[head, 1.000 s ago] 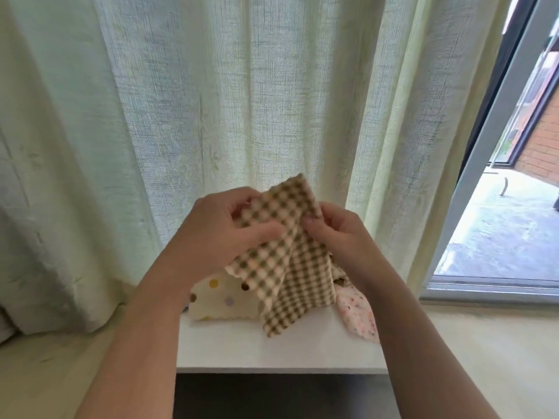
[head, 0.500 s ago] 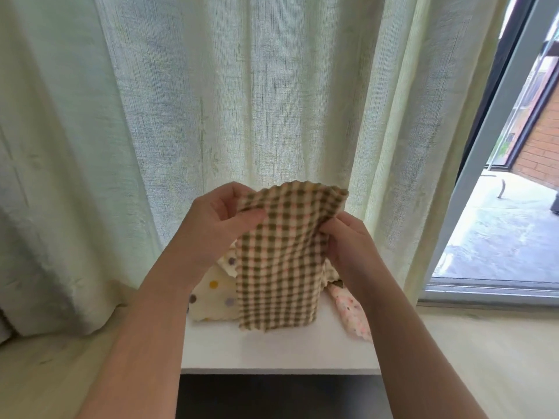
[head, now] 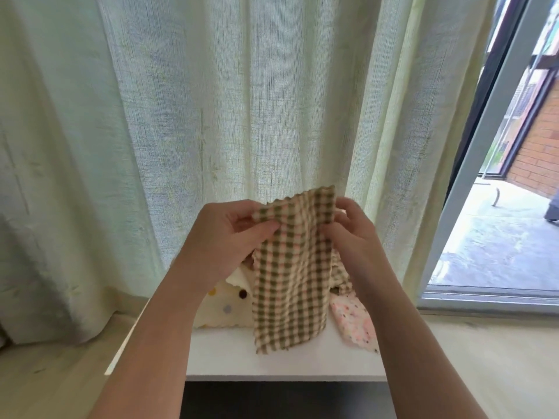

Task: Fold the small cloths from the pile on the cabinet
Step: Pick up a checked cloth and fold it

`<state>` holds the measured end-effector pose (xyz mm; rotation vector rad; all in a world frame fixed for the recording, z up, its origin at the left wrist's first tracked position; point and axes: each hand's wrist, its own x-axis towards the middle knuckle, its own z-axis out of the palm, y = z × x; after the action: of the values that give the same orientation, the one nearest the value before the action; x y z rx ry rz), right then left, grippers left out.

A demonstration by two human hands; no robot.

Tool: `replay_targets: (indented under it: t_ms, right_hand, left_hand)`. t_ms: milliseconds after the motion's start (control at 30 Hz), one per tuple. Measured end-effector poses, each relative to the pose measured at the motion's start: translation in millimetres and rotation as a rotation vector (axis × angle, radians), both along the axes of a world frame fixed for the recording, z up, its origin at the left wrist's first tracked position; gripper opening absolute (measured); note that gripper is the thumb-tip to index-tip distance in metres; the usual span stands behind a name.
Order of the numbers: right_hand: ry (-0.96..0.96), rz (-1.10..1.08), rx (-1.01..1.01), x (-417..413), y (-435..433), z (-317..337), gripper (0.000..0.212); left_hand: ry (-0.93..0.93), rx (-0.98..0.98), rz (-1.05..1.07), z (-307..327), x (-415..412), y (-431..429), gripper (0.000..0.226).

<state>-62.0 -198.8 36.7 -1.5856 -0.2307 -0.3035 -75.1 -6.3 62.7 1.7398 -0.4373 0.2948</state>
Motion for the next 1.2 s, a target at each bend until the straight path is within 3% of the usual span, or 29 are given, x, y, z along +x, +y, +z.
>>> replay_targets:
  t_ms: [100, 300, 533, 600, 733, 800, 1000, 1200]
  right_hand:
    - [-0.187, -0.024, -0.087, -7, -2, 9, 0.039]
    - [-0.320, -0.029, -0.378, -22, -3, 16, 0.057]
    - [-0.401, -0.038, -0.549, -25, -6, 21, 0.053]
    - [-0.416, -0.027, -0.591, -28, -7, 24, 0.048]
    - [-0.382, -0.150, -0.729, -32, -12, 26, 0.015]
    - [-0.341, -0.193, -0.810, -32, -17, 28, 0.013]
    - [-0.202, -0.127, -0.647, -37, -25, 33, 0.022]
    - [-0.262, -0.072, -0.487, -41, -26, 37, 0.018]
  left_hand:
    - [-0.041, 0.024, 0.086, 2, -3, -2, 0.009]
    - [-0.064, 0.073, 0.132, 5, -7, -2, 0.006]
    - [-0.174, 0.208, 0.220, 10, -17, -4, 0.006]
    - [-0.225, 0.245, 0.230, 13, -20, -4, 0.007]
    - [-0.324, 0.271, 0.251, 18, -26, -2, 0.016]
    - [-0.347, 0.241, 0.269, 21, -29, 0, 0.020]
    - [-0.279, 0.219, 0.300, 20, -29, 3, 0.023]
    - [-0.264, 0.147, 0.237, 23, -29, 5, 0.028]
